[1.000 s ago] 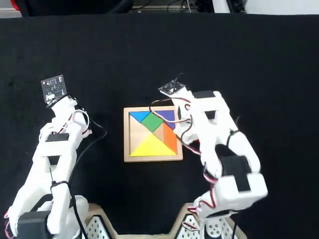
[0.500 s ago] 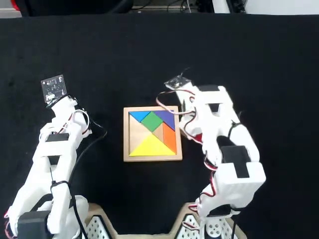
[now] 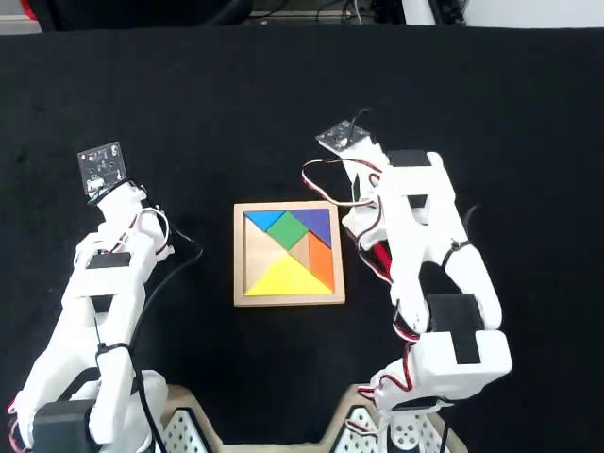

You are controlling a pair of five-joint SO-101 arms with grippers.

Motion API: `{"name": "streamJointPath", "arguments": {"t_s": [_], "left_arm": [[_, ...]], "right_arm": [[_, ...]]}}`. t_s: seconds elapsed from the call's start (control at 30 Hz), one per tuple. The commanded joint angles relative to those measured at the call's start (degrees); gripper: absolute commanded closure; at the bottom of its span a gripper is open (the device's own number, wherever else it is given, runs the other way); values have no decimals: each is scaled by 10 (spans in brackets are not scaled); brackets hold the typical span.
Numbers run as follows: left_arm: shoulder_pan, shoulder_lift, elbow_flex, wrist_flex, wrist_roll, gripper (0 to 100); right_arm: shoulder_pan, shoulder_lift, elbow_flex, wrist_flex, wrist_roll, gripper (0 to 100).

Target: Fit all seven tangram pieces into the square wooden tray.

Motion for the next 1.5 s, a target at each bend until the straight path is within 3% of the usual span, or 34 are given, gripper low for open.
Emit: {"name": "streamJointPath", "arguments": {"t_s": [0.0,0.1,0.33,0.47,0.63,0.73,0.93,1.17,1.47], "left_arm": [[7,-18,-1,-9,-4,967],[7,-18,-1,-8,-4,967],[7,-18,-1,-8,-4,967],[7,-18,-1,-9,-4,967],[7,-18,-1,-8,-4,967],[7,-18,-1,-7,-4,968],[6,-18,5,-10,-4,967],[4,-18,4,-10,-4,967],[3,-18,0,-11,-4,969]], "right_arm": [[7,-30,2,-1,6,903],[16,-35,3,1,6,990],[33,-36,-14,12,6,988],[11,-65,-85,102,-2,988],[-64,-175,-157,187,-151,988],[-120,-233,-144,186,-293,987],[-211,-259,-97,130,-491,983],[-296,-163,-51,40,-526,986],[-302,-103,-51,-46,-615,987]]}}
